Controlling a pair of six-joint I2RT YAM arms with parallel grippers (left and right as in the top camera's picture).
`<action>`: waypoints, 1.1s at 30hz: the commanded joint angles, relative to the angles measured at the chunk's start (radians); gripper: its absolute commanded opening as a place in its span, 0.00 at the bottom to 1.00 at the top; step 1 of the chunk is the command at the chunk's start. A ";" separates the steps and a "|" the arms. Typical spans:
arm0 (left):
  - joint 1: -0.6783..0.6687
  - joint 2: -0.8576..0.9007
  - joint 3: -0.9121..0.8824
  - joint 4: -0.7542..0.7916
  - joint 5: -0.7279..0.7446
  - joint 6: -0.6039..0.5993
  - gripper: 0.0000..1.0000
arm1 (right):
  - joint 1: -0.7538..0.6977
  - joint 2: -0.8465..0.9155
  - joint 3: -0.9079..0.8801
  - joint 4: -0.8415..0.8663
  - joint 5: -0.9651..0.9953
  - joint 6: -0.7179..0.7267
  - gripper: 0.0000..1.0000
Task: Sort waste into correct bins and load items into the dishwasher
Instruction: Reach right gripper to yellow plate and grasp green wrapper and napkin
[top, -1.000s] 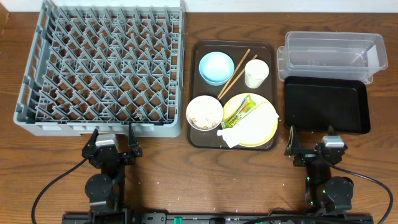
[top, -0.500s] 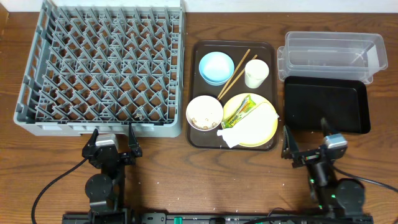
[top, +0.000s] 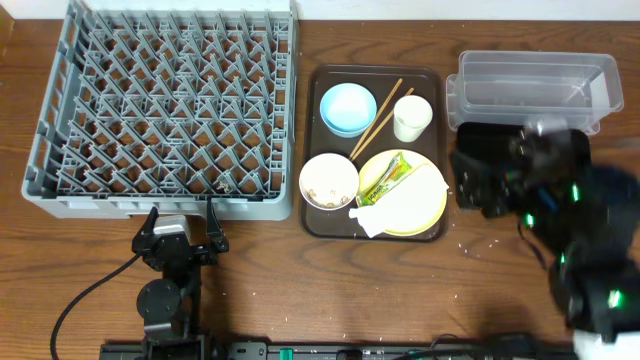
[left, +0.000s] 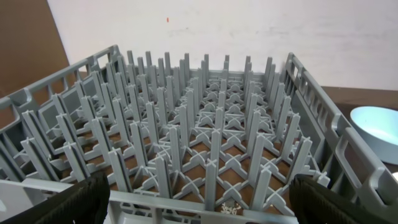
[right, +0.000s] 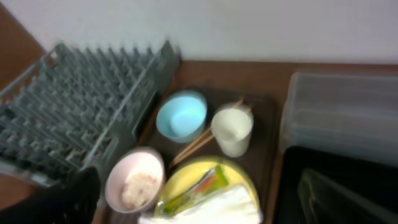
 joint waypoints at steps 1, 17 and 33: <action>0.005 -0.005 -0.017 -0.037 -0.016 0.006 0.94 | 0.056 0.173 0.193 -0.120 -0.014 0.019 0.99; 0.005 -0.005 -0.017 -0.037 -0.016 0.006 0.94 | 0.133 0.629 0.395 -0.275 -0.223 0.168 0.95; 0.005 -0.005 -0.017 -0.037 -0.016 0.006 0.94 | 0.269 0.840 0.395 -0.401 0.360 0.925 0.95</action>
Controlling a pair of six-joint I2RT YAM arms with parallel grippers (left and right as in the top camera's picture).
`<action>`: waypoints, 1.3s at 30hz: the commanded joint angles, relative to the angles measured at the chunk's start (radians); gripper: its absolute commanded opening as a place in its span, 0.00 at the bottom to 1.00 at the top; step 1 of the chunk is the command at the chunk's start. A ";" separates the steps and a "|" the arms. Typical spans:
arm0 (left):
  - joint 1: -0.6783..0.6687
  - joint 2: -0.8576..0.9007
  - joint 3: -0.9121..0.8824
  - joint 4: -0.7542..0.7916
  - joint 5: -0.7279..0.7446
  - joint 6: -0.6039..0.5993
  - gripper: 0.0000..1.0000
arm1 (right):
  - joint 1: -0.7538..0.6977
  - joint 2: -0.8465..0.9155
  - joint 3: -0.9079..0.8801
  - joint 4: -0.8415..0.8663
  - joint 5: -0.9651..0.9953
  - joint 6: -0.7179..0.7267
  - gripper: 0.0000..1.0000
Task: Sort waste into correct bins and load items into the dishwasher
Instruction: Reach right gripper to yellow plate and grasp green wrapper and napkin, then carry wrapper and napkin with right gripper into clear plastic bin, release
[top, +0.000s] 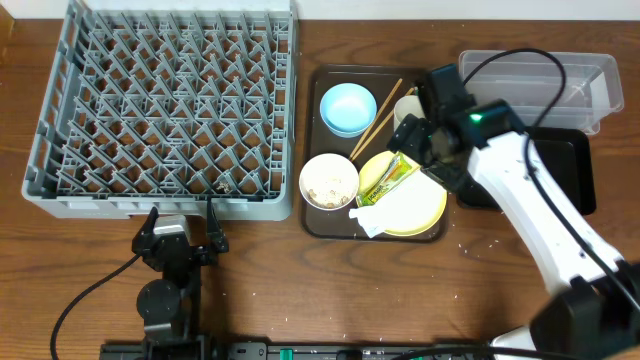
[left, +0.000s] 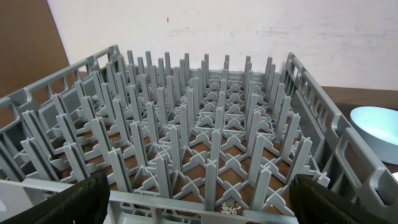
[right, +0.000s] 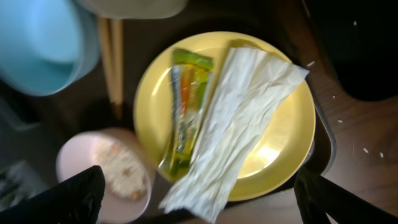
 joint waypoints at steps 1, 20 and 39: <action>0.005 -0.005 -0.017 -0.037 -0.016 0.005 0.94 | 0.006 0.088 0.015 0.011 0.047 0.084 0.94; 0.005 -0.005 -0.017 -0.037 -0.016 0.005 0.94 | 0.086 0.358 0.015 0.078 0.013 0.084 0.86; 0.005 -0.005 -0.017 -0.037 -0.016 0.005 0.94 | 0.091 0.411 0.008 0.074 -0.028 -0.006 0.01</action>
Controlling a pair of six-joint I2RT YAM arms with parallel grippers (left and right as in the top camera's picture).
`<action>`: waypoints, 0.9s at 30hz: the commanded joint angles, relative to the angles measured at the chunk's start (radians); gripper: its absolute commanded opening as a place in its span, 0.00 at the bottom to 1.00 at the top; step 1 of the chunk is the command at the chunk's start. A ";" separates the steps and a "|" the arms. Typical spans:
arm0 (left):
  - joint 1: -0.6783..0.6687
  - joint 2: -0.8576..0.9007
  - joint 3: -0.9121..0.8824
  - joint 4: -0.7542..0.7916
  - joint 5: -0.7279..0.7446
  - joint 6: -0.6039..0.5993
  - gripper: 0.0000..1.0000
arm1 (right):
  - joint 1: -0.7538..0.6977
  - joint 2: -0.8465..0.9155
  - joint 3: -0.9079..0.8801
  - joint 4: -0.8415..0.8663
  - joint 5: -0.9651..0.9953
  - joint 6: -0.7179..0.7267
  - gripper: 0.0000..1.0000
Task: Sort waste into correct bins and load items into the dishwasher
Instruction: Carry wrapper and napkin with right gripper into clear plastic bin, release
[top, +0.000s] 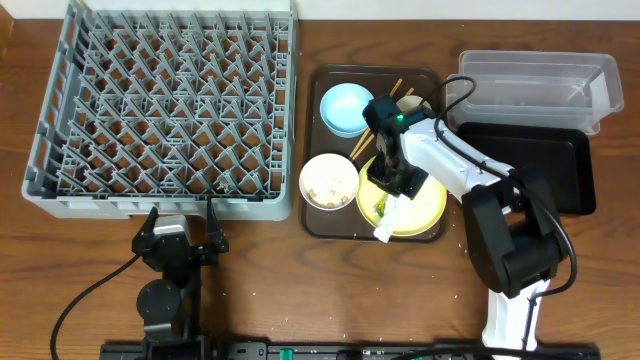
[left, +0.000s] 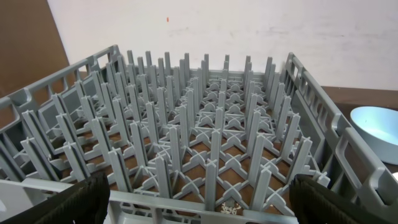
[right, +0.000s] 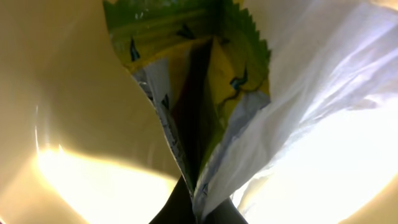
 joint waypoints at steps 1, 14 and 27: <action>0.005 -0.005 -0.017 -0.036 -0.016 0.005 0.94 | 0.002 -0.013 0.008 -0.007 -0.040 -0.083 0.01; 0.005 -0.005 -0.017 -0.036 -0.016 0.005 0.94 | -0.143 -0.470 0.087 0.065 0.196 -0.147 0.01; 0.005 -0.005 -0.017 -0.036 -0.016 0.005 0.94 | -0.443 -0.332 0.084 0.498 0.377 -0.147 0.01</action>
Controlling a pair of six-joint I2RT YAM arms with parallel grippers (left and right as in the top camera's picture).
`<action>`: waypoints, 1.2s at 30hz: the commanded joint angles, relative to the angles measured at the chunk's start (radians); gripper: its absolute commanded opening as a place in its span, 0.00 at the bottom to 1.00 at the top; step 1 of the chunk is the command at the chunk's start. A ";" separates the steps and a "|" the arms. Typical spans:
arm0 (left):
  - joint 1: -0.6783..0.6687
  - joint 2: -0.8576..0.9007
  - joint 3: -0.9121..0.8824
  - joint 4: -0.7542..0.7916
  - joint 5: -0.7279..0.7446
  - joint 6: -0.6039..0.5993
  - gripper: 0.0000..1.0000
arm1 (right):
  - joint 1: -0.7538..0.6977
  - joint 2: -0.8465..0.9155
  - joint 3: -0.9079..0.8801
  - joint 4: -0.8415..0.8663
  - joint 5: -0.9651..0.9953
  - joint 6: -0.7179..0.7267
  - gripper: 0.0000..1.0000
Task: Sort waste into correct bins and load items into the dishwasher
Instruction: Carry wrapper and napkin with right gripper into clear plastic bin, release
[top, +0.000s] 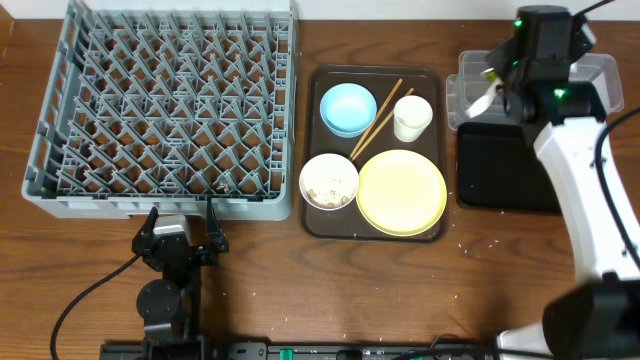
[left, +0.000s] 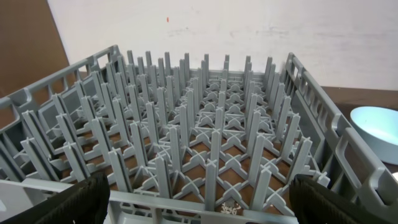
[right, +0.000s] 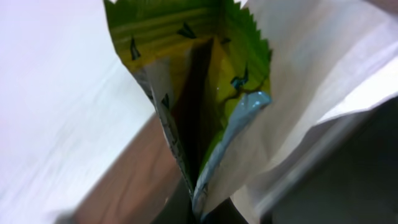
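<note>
My right gripper (top: 497, 88) hangs at the back right, over the near left end of the clear plastic bin (top: 590, 75) and the far edge of the black bin (top: 505, 170). It is shut on a green snack wrapper (right: 186, 93) and a white paper napkin (right: 311, 93) pinched together. The yellow plate (top: 401, 193) on the brown tray (top: 312, 215) is bare. Beside it are a pink bowl with food scraps (top: 329, 181), a blue bowl (top: 348, 108), a white cup (top: 412, 117) and chopsticks (top: 378, 120). My left gripper (top: 181, 238) rests open in front of the grey dish rack (left: 211, 130).
The dish rack (top: 160, 105) fills the left half of the table, its pegs holding nothing. The two bins stand side by side at the right. Small crumbs dot the wood near the tray's front right corner.
My right gripper was down on the yellow plate, shut on the wrapper and napkin. Now it holds both up at the bins on the right, and the plate is bare. The left arm is unmoved.
At first my right arm was at the right near the black bin, and wrapper and napkin lay on the plate. Then the gripper was open above the plate, then shut on both pieces there. Now it holds them over the bins.
</note>
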 joint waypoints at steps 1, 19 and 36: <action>0.005 -0.005 -0.017 -0.036 -0.016 0.005 0.94 | -0.063 0.097 -0.010 0.100 0.050 -0.011 0.01; 0.005 -0.005 -0.017 -0.036 -0.016 0.005 0.94 | -0.146 0.270 -0.010 0.256 0.002 -0.071 0.89; 0.005 -0.005 -0.017 -0.036 -0.016 0.005 0.94 | 0.023 -0.066 -0.006 0.006 -0.414 -0.541 0.99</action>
